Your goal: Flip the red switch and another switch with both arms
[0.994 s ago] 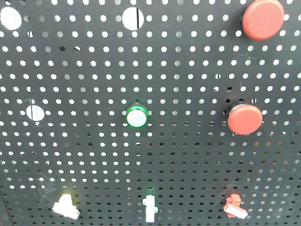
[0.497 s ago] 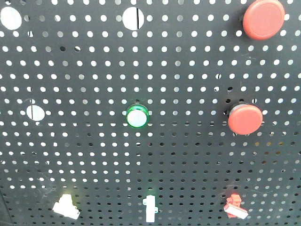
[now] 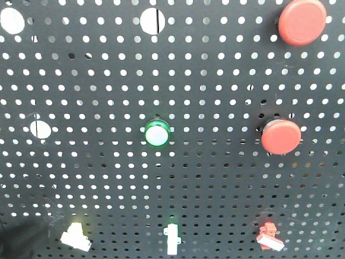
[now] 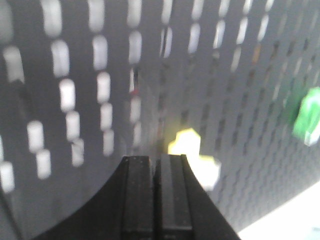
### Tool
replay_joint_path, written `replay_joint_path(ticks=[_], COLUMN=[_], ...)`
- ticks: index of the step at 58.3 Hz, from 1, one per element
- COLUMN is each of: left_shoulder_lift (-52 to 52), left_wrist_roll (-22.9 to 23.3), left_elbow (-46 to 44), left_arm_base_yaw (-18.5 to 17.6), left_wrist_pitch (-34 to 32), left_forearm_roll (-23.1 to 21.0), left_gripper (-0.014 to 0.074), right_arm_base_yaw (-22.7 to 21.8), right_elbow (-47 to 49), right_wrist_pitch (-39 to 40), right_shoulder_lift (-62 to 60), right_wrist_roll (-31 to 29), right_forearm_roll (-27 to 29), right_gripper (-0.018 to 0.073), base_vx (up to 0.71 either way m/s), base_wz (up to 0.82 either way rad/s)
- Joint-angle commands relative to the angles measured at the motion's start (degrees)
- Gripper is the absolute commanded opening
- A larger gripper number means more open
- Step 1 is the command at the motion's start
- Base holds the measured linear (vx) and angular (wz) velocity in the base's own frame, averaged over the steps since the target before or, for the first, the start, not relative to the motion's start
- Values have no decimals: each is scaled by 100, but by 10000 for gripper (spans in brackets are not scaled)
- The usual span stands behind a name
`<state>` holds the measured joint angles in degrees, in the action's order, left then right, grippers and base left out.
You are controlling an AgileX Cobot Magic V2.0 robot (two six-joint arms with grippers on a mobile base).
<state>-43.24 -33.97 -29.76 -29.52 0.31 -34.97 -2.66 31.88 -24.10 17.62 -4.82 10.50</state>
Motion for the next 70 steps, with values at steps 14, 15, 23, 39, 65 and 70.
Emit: replay_joint_path(ticks=[14, 15, 23, 39, 65, 70], left_shoulder_lift=[-444, -468, -663, -698, -331, -110], left_wrist_roll=[7, 7, 7, 7, 12, 12], left_elbow=[-440, -440, -415, 41, 281, 281], left_arm_base_yaw=[-35, -35, -35, -35, -35, -35], left_wrist_pitch=[-200, -146, 136, 316, 1238, 1238], left_forearm_roll=[-76, -76, -76, -76, -76, -76], left_gripper=[3, 3, 3, 3, 3, 3], right_arm_base_yaw=[-19, -19, -19, -19, -19, -19], right_elbow=[202, 202, 202, 202, 202, 202], right_wrist_pitch=[372, 349, 212, 212, 108, -88], right_shoulder_lift=[114, 114, 114, 114, 726, 965], right_wrist_roll=[-12, -12, -12, -12, -3052, -4386], right_forearm_roll=[-8, -17, -17, -12, 2051, 3210], right_gripper=[-6, -6, -6, -6, -6, -6], base_vx=[0, 0, 0, 0, 0, 0], base_wz=[0, 0, 0, 0, 0, 0])
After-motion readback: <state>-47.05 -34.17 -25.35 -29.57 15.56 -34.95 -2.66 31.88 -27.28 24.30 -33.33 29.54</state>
